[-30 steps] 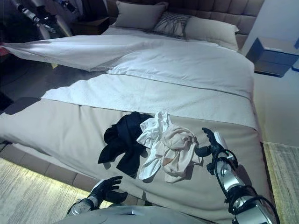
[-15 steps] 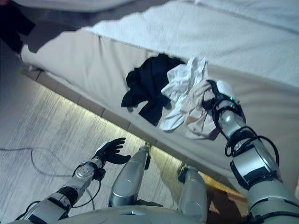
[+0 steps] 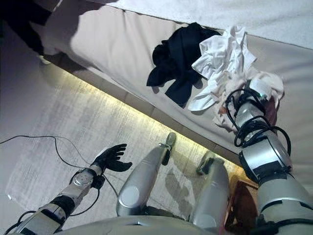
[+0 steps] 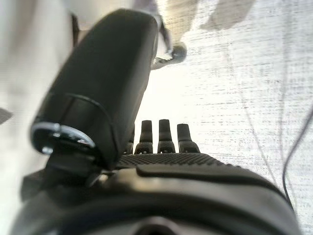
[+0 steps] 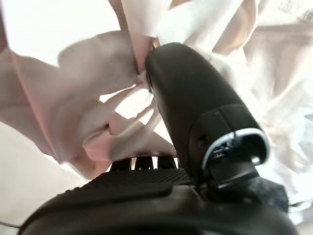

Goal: Pick up the clothes from the bed and place them into the basket

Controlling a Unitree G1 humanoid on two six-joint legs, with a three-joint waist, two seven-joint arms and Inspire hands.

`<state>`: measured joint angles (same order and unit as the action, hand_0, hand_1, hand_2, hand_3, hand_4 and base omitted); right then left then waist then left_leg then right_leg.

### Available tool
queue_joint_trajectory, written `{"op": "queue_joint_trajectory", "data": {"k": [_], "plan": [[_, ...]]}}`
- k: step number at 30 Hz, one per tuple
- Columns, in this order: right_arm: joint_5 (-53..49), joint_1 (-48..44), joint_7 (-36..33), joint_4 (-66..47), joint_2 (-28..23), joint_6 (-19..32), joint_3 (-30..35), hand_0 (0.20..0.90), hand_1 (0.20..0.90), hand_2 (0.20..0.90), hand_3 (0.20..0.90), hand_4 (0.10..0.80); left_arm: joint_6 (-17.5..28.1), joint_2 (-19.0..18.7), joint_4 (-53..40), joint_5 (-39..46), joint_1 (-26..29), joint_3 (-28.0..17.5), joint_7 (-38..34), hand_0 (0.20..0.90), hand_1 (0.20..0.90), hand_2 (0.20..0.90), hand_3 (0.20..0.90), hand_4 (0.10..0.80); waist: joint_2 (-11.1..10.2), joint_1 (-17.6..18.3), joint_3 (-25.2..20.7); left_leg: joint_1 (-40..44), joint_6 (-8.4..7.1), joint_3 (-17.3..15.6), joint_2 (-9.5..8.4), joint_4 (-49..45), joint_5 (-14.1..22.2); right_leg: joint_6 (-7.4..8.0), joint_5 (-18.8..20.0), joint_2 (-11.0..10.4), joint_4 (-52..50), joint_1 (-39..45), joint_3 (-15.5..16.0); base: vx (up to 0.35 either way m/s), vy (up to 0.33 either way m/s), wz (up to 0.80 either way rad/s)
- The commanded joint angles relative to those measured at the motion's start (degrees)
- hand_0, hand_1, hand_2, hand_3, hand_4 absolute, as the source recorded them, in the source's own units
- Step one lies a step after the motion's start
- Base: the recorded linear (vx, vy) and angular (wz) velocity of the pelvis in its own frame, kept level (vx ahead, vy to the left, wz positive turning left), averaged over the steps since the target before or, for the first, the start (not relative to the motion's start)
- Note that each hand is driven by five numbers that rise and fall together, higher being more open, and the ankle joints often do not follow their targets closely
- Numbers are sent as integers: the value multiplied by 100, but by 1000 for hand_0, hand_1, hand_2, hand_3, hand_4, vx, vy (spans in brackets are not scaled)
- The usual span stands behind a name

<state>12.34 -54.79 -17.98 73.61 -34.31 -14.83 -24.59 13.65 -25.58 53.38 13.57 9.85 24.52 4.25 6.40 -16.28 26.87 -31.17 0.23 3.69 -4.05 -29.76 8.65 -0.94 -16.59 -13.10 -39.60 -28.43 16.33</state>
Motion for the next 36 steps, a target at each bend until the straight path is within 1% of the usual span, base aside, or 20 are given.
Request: {"op": "queue_joint_trajectory", "data": {"k": [1, 5, 7, 8, 9, 10, 11, 15, 19, 20, 22, 25, 26, 28, 30, 32, 34, 36], "plan": [[-352, 458, -182, 215, -356, 15, -92, 300, 300, 300, 200, 100, 122, -124, 67, 57, -300, 64, -36, 900, 900, 900, 900, 800, 150, 35, -234, 64, 209, -70, -215, 374, -605, 10, 851, 248, 840, 301, 180, 11, -45, -36], [-939, 538, -502, 135, -554, 321, 159, 300, 300, 300, 200, 100, 193, -149, 87, -5, -361, 79, -73, 900, 900, 900, 900, 800, 105, 73, -311, 283, 152, -12, -148, 592, -663, 6, 931, 362, 1183, 578, 191, 13, -63, -6], [-1318, 595, -672, 80, -645, 566, 372, 300, 300, 300, 200, 100, 219, -145, 117, -28, -416, 82, -147, 900, 900, 900, 900, 800, 55, 103, -369, 473, 110, 7, -88, 791, -699, 21, 978, 442, 1432, 793, 182, 48, -83, -9], [-1628, 617, -816, 58, -704, 789, 547, 300, 300, 300, 200, 100, 284, -138, 184, -90, -435, 77, -177, 900, 900, 900, 900, 800, 10, 129, -416, 603, 77, -5, -33, 927, -720, 35, 1015, 490, 1605, 937, 179, 38, -80, -18], [-1747, 623, -859, 52, -724, 869, 615, 300, 300, 300, 200, 100, 294, -134, 185, -105, -441, 82, -196, 900, 900, 900, 900, 800, 4, 137, -432, 645, 64, -3, -14, 986, -743, 39, 1038, 508, 1667, 981, 181, -64, -52, -11], [-2084, 648, -949, -8, -768, 1059, 808, 300, 300, 300, 200, 100, 323, -123, 199, -127, -465, 84, -259, 900, 900, 900, 900, 800, -11, 161, -461, 674, 66, -33, 28, 1114, -938, -11, 1226, 532, 1849, 1039, 261, -78, -10, -5], [-2132, 661, -947, -17, -777, 1100, 852, 300, 300, 300, 200, 100, 318, -125, 198, -121, -474, 85, -268, 900, 900, 900, 900, 800, -16, 165, -469, 702, 60, -34, 38, 1137, -941, -8, 1233, 541, 1877, 1066, 259, -59, -16, -8], [-3030, 780, -795, -191, -881, 1776, 1417, 300, 300, 300, 200, 100, 360, -79, 244, -236, -656, 47, -387, 900, 900, 900, 900, 800, -105, 251, -659, 1096, -28, -74, 184, 1497, -958, 32, 1276, 632, 2266, 1433, 232, 41, -28, -12], [-4002, 923, -394, -552, -825, 2352, 1945, 300, 300, 300, 200, 100, 496, 35, 376, -387, -862, 27, -485, 900, 900, 900, 900, 800, -171, 357, -869, 1492, -106, -168, 322, 1867, -1007, 76, 1294, 704, 2590, 1779, 153, 26, 7, -12], [-4165, 945, -337, -595, -808, 2399, 1994, 300, 300, 300, 200, 100, 520, 46, 391, -379, -882, 17, -506, 900, 900, 900, 900, 800, -178, 366, -884, 1538, -113, -176, 332, 1905, -1013, 79, 1292, 712, 2612, 1813, 141, 39, 10, -19], [-4787, 1202, -102, -996, -619, 2574, 2354, 300, 300, 300, 200, 100, 542, 149, 519, -471, -986, -94, -548, 900, 900, 900, 900, 800, -271, 462, -1095, 1890, -166, -249, 404, 2233, -1038, 124, 1309, 750, 2870, 2091, 66, 80, 10, -15], [-5350, 1701, 59, -1705, -297, 2823, 2673, 300, 300, 300, 200, 100, 536, 319, 655, -630, -1114, -174, -635, 900, 900, 900, 900, 800, -405, 596, -1390, 2275, -202, -322, 457, 2649, -1114, 188, 1431, 803, 3266, 2422, -42, 98, -6, -20], [-5387, 1811, 69, -1865, -235, 2876, 2721, 300, 300, 300, 200, 100, 550, 345, 683, -632, -1141, -181, -646, 900, 900, 900, 900, 800, -431, 623, -1438, 2349, -209, -342, 468, 2713, -1120, 197, 1450, 812, 3321, 2477, -62, 82, -2, -16], [-5686, 2146, 56, -2576, -45, 2970, 2770, 300, 300, 300, 200, 100, 565, 440, 787, -651, -1237, -237, -656, 900, 900, 900, 900, 800, -499, 742, -1621, 2582, -223, -423, 507, 2907, -1131, 223, 1509, 847, 3482, 2638, -146, 69, 3, -10], [-5721, 2423, -18, -3121, 98, 3075, 2858, 300, 300, 300, 200, 100, 584, 512, 868, -709, -1298, -293, -652, 900, 900, 900, 900, 800, -545, 845, -1749, 2721, -232, -489, 530, 3005, -1125, 240, 1549, 873, 3602, 2737, -217, 56, -2, -12], [-5846, 2858, -42, -3799, 317, 3184, 3060, 300, 300, 300, 200, 100, 608, 593, 936, -801, -1368, -352, -640, 900, 900, 900, 900, 800, -597, 989, -1916, 2918, -230, -570, 557, 3138, -1108, 264, 1626, 915, 3785, 2860, -339, 53, -8, -26], [-6096, 3258, 43, -4287, 522, 3483, 3308, 300, 300, 300, 200, 100, 681, 676, 967, -852, -1399, -390, -633, 900, 900, 900, 900, 800, -627, 1113, -2023, 3075, -225, -612, 571, 3232, -1083, 290, 1706, 955, 3963, 2968, -444, 3, -23, -16], [-6193, 3577, 19, -4795, 660, 3604, 3471, 300, 300, 300, 200, 100, 656, 709, 918, -886, -1406, -406, -636, 900, 900, 900, 900, 800, -657, 1212, -2095, 3173, -222, -667, 590, 3267, -1058, 295, 1742, 986, 4062, 3041, -523, -28, -30, -15]]}}
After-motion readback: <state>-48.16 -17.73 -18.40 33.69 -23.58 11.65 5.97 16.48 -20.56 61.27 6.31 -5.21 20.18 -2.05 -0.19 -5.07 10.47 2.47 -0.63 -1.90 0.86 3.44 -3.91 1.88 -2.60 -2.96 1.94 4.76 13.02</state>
